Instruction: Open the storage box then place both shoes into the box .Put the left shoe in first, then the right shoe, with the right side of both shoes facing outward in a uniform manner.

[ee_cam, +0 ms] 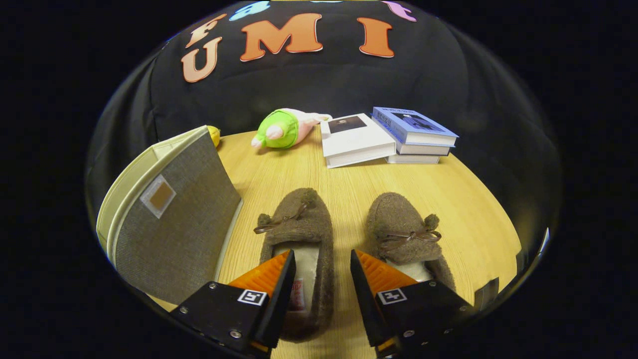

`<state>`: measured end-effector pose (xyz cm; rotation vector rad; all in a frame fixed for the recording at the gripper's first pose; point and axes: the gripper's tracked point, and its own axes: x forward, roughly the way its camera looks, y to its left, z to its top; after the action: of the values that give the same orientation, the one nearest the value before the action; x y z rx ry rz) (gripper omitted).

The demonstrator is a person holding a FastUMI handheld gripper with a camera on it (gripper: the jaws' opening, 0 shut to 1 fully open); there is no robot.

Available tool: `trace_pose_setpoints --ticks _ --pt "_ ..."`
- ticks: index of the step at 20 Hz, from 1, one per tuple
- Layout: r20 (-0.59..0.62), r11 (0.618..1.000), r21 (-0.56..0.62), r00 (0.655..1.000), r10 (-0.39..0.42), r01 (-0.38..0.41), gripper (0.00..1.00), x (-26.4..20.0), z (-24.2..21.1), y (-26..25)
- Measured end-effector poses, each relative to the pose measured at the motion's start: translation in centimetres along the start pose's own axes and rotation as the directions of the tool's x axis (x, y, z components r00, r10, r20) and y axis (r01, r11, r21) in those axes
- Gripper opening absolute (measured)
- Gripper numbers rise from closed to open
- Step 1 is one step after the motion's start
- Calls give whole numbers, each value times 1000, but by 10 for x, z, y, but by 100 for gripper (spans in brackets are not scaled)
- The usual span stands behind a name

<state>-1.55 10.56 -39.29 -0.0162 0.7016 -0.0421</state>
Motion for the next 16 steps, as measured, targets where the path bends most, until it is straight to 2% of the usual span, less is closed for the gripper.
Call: trace_pose_setpoints --ticks 2,4,5,6,7,9,12,16 --pt "-57 999 41 998 16 -14 54 9 -16 4" --pt "-50 994 107 998 30 -24 39 13 -15 8" --pt "-46 992 129 999 22 -15 23 13 -13 7" --pt "-46 989 147 999 13 -6 18 13 -14 5" --pt "-46 987 162 999 11 -3 6 14 -14 6" --pt "-48 980 201 999 9 1 1 10 -10 5" --pt "-30 970 244 1000 2 5 1 3 7 5" --pt "25 953 299 999 44 -50 0 -19 43 18"
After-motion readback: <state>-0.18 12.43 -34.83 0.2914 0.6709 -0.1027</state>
